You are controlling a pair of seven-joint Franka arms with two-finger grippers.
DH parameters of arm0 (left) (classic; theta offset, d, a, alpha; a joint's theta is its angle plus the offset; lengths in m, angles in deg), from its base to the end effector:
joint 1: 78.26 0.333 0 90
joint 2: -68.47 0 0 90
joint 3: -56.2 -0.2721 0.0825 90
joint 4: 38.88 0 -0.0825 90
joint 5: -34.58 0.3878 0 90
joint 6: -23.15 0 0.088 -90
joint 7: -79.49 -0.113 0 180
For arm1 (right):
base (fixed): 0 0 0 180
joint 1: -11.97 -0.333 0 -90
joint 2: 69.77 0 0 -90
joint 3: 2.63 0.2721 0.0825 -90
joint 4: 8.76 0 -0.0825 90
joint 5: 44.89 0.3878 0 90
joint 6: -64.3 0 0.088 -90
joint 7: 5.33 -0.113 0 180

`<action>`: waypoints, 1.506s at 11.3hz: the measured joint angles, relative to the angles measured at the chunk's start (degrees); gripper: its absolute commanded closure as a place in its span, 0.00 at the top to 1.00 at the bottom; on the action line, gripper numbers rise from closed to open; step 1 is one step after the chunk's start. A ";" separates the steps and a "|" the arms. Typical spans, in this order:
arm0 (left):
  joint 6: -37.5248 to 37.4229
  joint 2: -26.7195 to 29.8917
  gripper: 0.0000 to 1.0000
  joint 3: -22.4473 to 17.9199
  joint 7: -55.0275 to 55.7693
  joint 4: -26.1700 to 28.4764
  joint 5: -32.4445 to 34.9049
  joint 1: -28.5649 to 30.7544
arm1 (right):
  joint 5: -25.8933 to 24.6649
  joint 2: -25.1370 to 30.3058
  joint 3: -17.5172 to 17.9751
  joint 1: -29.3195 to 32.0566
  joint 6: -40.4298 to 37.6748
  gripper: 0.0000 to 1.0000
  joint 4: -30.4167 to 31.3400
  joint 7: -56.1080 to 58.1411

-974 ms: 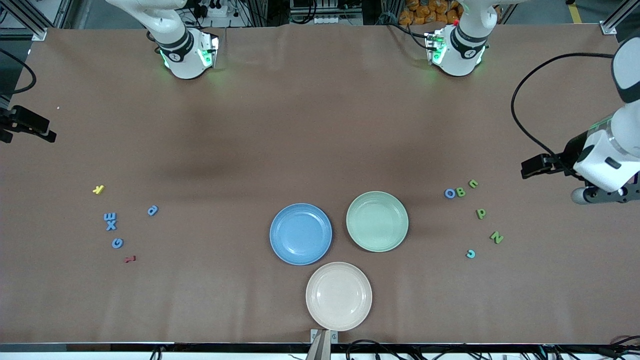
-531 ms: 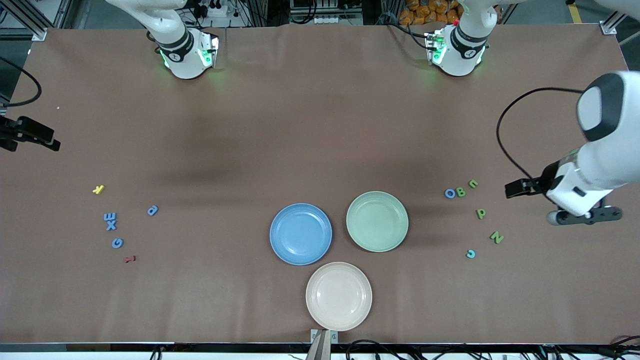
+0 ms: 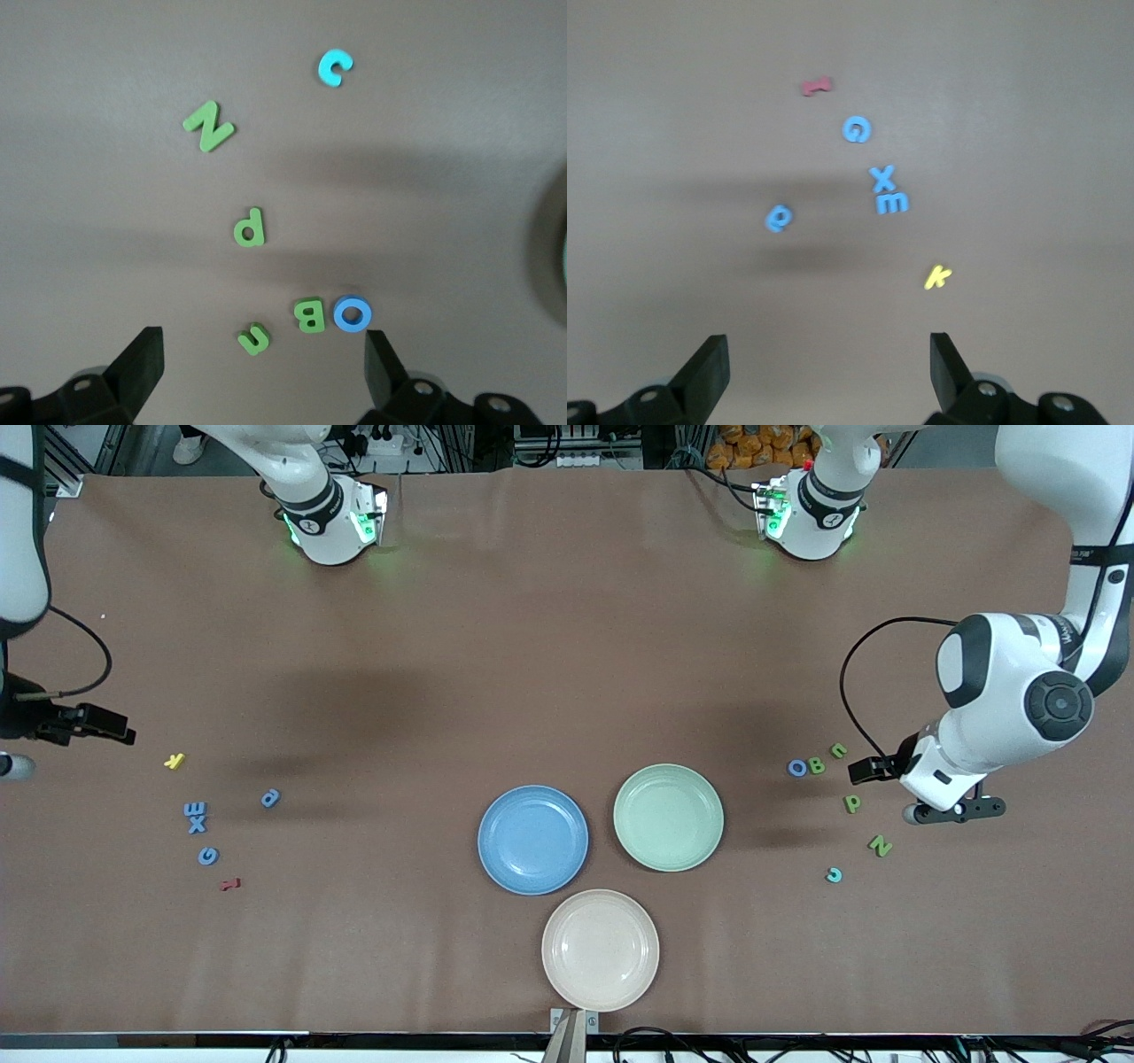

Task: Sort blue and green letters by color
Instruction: 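Grasp the green d with the left gripper while the right gripper grasps X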

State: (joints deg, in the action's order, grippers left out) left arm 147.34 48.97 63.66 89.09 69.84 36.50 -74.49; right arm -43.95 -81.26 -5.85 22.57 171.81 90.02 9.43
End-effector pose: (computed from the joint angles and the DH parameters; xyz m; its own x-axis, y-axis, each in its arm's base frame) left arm 0.6033 -0.0357 0.2696 0.9937 0.0888 -0.0689 0.0894 -0.9960 0.0056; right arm 0.5929 -0.1429 0.4093 0.9989 0.0123 -0.0452 0.0116 -0.9998 -0.0162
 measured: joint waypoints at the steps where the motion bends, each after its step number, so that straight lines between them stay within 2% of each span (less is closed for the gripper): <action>1: 0.68 -0.95 1.00 -0.01 0.00 0.42 0.00 0.00 | 0.00 -2.59 0.00 1.69 3.39 1.00 0.30 4.20; 4: 6.06 -6.23 1.00 -0.16 -0.32 1.05 1.60 0.18 | 0.06 -10.44 0.02 4.72 12.92 1.00 0.47 14.14; 9: 13.10 -11.71 1.00 -0.23 -0.63 1.03 4.09 1.05 | 0.07 -19.28 0.05 5.57 24.42 1.00 0.54 21.09; 13: 16.65 -13.95 1.00 -0.30 -1.30 1.03 4.96 2.88 | 1.35 -24.46 0.87 8.45 27.82 1.00 0.49 25.58; 14: 16.95 -14.22 0.97 -0.30 -1.46 1.04 4.96 3.07 | 4.11 -24.74 1.60 8.24 27.82 1.00 0.48 25.58; 15: 17.88 -14.53 0.88 -0.29 -1.49 1.19 4.96 3.09 | 6.70 -25.08 2.07 7.61 28.41 1.00 0.48 25.58; 17: 19.75 -15.11 0.60 -0.23 -1.50 1.78 4.97 3.09 | 8.27 -26.30 2.22 6.05 31.31 1.00 0.48 23.58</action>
State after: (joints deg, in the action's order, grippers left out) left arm 167.09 33.86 63.44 87.59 71.62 41.47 -71.40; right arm -35.68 -107.56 -3.64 28.62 203.12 90.51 33.02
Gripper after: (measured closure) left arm 0.031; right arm 0.000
